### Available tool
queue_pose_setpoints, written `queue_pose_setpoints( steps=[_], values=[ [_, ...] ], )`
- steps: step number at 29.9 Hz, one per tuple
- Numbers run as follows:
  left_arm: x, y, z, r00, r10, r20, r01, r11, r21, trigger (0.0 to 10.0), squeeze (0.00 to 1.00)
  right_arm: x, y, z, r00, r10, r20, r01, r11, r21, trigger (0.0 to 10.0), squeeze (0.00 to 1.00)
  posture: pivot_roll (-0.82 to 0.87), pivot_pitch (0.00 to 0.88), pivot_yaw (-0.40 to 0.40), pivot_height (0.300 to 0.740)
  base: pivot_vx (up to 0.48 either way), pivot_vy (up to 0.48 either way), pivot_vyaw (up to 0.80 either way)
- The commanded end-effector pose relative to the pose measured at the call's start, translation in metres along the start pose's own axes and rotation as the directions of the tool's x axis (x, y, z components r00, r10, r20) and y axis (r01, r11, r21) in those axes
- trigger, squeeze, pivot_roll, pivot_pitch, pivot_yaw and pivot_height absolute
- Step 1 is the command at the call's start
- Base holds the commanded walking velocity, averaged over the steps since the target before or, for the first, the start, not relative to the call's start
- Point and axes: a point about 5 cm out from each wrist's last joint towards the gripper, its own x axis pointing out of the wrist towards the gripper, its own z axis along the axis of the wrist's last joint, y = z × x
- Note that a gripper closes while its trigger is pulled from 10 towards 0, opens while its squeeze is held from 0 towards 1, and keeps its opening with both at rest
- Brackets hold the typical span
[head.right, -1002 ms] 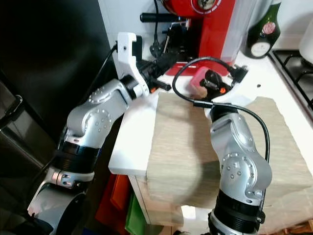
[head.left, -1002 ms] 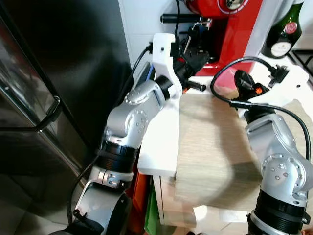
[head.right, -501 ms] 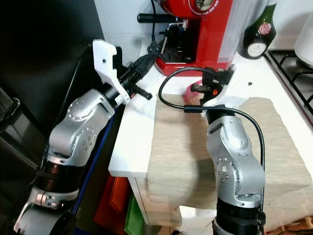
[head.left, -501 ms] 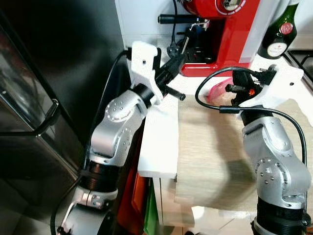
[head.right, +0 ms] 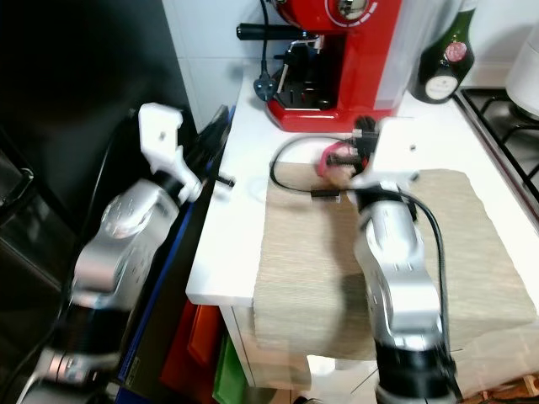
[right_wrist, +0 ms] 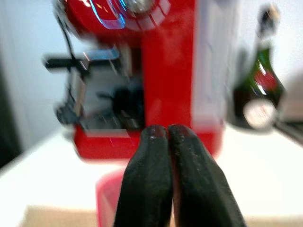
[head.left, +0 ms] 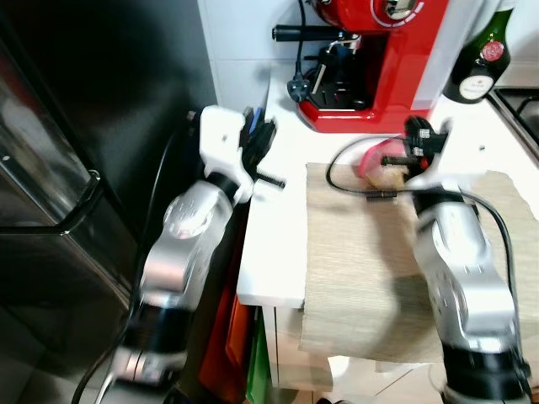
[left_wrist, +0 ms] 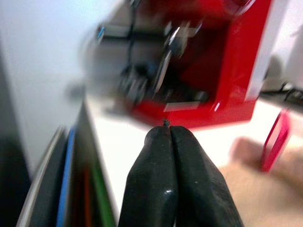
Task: Restocking fridge
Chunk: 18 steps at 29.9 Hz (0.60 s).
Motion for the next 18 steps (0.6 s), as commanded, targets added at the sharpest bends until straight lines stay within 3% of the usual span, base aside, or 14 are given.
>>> queue_pose_setpoints(
  steps=[1, 2, 5, 15, 18],
  values=[
    [0.004, -0.005, 0.015, 0.997, -0.017, 0.069, 0.017, 1.0, 0.009, 10.0, 1.0, -0.001, 0.001, 0.007, 0.999, -0.011, 0.048, 0.011, 1.0, -0.011, 10.0, 1.0, -0.07, 0.0, 0.025, 0.74, 0.0, 0.0, 0.0],
    [0.01, -0.009, 0.018, 0.997, -0.013, 0.082, 0.012, 1.0, 0.012, 10.0, 1.0, -0.001, -0.002, 0.007, 0.996, -0.043, 0.072, 0.049, 0.996, -0.072, 10.0, 1.0, -0.07, 0.0, 0.031, 0.74, 0.0, 0.0, 0.0],
    [0.015, -0.012, 0.019, 0.996, -0.029, 0.079, 0.025, 0.998, 0.05, 10.0, 1.0, 0.003, -0.005, 0.008, 0.992, -0.076, 0.098, 0.087, 0.99, -0.114, 10.0, 1.0, -0.07, 0.0, 0.042, 0.74, 0.0, 0.0, 0.0],
    [0.021, -0.011, 0.021, 0.996, -0.053, 0.07, 0.049, 0.997, 0.068, 10.0, 1.0, 0.009, -0.009, 0.005, 0.987, -0.109, 0.116, 0.123, 0.986, -0.116, 10.0, 1.0, -0.08, 0.0, 0.055, 0.74, 0.0, 0.0, 0.0],
    [0.022, -0.012, 0.02, 0.996, -0.051, 0.067, 0.047, 0.997, 0.056, 10.0, 1.0, 0.013, -0.004, -0.001, 0.993, -0.086, 0.078, 0.092, 0.994, -0.065, 10.0, 1.0, -0.08, 0.0, 0.057, 0.74, 0.0, 0.0, 0.0]
  ],
)
